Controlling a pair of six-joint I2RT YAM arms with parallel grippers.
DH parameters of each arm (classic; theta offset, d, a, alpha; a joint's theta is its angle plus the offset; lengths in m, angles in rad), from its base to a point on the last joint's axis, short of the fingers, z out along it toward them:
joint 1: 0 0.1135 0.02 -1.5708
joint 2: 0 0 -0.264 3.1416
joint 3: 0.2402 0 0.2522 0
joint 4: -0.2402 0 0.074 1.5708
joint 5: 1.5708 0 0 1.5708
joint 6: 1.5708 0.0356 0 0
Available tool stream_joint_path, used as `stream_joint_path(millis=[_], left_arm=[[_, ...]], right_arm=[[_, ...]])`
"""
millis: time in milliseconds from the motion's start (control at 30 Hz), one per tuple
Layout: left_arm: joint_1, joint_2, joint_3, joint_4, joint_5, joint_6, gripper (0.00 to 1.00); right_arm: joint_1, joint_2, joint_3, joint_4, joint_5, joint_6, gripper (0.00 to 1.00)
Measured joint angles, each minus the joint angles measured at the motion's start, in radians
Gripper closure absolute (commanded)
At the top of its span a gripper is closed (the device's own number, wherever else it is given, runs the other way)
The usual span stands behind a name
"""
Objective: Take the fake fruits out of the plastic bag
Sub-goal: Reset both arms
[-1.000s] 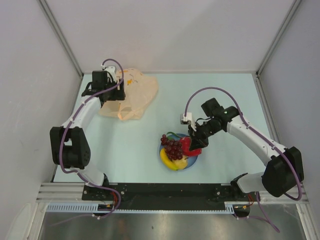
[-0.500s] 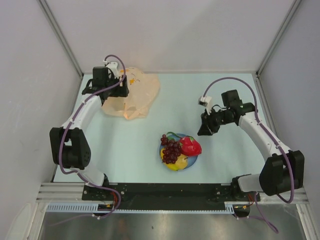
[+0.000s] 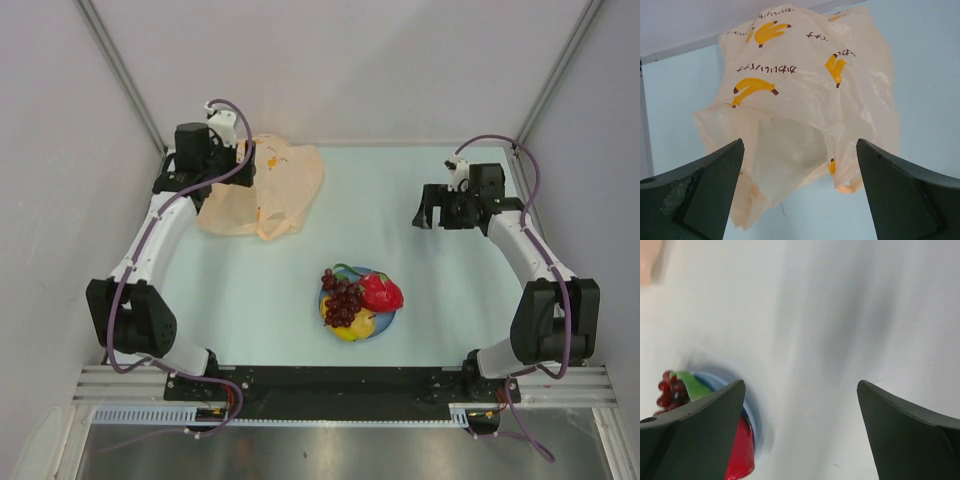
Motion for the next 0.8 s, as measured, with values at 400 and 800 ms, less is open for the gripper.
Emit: stream_joint_path(millis=[400, 800], left_arm=[[0.045, -0.104, 0.079, -0.044, 0.145, 0.060, 0.00], [0.005, -0.110, -0.034, -0.054, 0.240, -0.001, 0.00]], right_arm=[[0.000, -0.001, 0.032, 0.037, 0.258, 0.118, 0.00], [0.002, 0.000, 0.082, 0.075, 0.266, 0.138, 0.00]])
